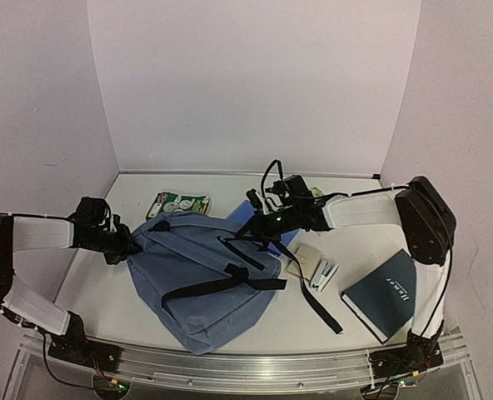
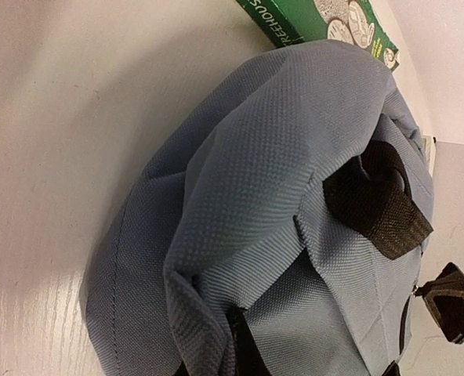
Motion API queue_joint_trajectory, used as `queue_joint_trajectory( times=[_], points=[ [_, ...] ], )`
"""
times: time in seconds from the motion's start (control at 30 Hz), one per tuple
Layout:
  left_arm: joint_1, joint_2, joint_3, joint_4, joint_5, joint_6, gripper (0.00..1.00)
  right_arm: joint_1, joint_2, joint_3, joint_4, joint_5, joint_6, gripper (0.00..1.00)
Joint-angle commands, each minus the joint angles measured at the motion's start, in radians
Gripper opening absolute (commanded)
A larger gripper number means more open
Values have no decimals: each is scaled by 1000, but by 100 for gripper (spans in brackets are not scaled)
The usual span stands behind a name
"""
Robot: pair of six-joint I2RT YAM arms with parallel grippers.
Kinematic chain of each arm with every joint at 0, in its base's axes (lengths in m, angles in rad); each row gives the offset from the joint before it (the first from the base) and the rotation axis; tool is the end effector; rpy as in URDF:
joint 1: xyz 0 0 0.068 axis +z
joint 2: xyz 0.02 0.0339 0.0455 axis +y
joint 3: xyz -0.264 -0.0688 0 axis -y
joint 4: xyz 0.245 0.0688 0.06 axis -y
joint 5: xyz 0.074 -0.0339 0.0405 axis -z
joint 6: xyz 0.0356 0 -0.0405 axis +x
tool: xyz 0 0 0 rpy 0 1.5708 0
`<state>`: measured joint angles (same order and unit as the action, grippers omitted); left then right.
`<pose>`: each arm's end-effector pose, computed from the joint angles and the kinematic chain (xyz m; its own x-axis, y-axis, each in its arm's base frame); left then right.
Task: Pack the student bag
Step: Unzip the student bag at the center of the board.
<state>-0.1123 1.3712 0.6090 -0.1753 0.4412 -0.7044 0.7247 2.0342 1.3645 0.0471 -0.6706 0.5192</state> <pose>0.2459 -0.0430 0.1609 -0.8386 -0.4947 -0.2280 -0.2501 0.7216 -0.6455 0.3223 0.3149 0.1852 -0.8243 -0.2106 -0.5255 -0.5624 0.4105 0.7177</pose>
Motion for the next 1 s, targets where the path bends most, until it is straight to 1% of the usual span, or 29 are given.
queue_joint_trajectory(
  times=[0.0, 0.2, 0.43, 0.63, 0.73, 0.8, 0.83, 0.9, 0.93, 0.97],
  points=[
    [10, 18, 61, -21, -65, 4, 0, 38, -161, -106, 22, 42, -21, 0],
    [52, 53, 114, -67, -57, 54, 0, 99, -347, -311, -7, 100, 12, 0],
    [69, 97, 159, -47, -12, 108, 0, 186, -495, -495, -39, 146, 93, 0],
    [69, 151, 204, -31, 18, 149, 0, 240, -578, -545, -47, 157, 142, 0],
    [64, 165, 215, 7, 75, 189, 0, 254, -591, -533, -74, 162, 140, 0],
    [45, 169, 230, 12, 85, 220, 0, 260, -598, -508, -83, 175, 132, 2],
    [35, 172, 242, 6, 87, 237, 0, 261, -604, -496, -89, 199, 124, 15],
    [16, 180, 265, -9, 91, 273, 0, 261, -622, -468, -128, 315, 91, 62],
    [10, 184, 278, -10, 93, 289, 0, 259, -631, -461, -144, 377, 73, 72],
    [6, 187, 286, -7, 99, 303, 0, 258, -635, -455, -156, 435, 53, 77]
  ],
)
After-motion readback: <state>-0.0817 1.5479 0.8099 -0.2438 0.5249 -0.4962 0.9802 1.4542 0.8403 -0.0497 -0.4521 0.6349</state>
